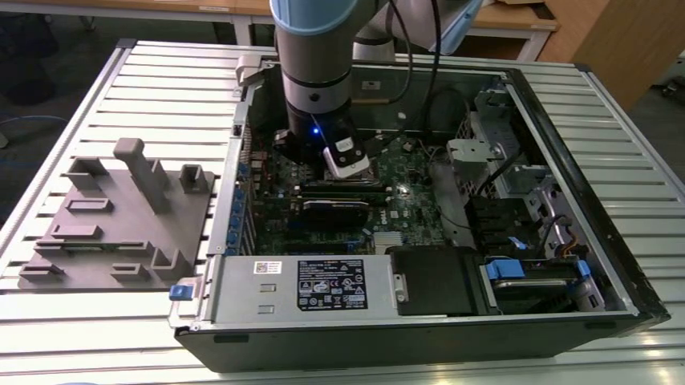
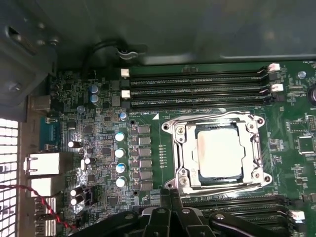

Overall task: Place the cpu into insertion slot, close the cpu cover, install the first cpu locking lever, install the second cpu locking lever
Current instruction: 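Install the second cpu locking lever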

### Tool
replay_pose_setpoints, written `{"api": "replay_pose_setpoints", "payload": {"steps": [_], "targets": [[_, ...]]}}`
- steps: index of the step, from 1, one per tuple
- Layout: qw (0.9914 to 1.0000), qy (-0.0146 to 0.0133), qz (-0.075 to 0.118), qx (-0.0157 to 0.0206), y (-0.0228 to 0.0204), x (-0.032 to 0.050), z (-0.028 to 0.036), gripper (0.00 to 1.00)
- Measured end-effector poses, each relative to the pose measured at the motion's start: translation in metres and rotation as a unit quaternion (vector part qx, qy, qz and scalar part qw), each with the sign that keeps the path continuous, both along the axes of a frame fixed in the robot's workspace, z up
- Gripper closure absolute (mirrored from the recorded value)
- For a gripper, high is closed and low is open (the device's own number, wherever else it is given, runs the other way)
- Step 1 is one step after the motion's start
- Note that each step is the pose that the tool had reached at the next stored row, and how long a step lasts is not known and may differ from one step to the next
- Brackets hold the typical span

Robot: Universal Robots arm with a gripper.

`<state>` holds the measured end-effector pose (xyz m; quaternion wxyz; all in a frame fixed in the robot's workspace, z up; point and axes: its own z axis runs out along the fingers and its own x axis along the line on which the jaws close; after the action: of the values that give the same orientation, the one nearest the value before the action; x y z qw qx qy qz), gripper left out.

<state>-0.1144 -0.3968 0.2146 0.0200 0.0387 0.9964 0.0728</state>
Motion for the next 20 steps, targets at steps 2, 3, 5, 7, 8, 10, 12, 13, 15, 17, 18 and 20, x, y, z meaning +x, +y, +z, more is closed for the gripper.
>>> {"api": "replay_pose_setpoints", "payload": {"steps": [2,3,5,7,8,10,12,13,15,17,18,20], "targets": [[1.00000,-0.0001,0.000,0.0001,0.0001,0.0000,0.0002,0.90],[1.00000,-0.0001,0.000,0.0002,0.0001,0.0000,0.0003,0.90],[1.00000,0.0000,0.000,0.0000,0.0000,0.0000,0.0006,0.90],[1.00000,0.0000,0.000,0.0000,0.0000,0.0008,0.0006,0.90],[1.00000,0.0000,0.000,-0.0001,0.0000,0.0017,0.0006,0.90],[1.00000,0.0000,0.000,0.0000,0.0001,0.0032,0.0006,0.90],[1.00000,0.0000,0.000,0.0000,0.0001,0.0046,0.0005,0.90],[1.00000,0.0000,0.000,-0.0001,0.0001,0.0052,0.0006,0.90],[1.00000,0.0000,0.000,0.0000,0.0001,0.0057,0.0005,0.90],[1.00000,0.0000,0.000,0.0000,0.0001,0.0058,0.0006,0.90],[1.00000,0.0000,0.000,0.0000,0.0001,0.0059,0.0006,0.90],[1.00000,0.0000,0.000,0.0000,0.0001,0.0059,0.0006,0.90]]}}
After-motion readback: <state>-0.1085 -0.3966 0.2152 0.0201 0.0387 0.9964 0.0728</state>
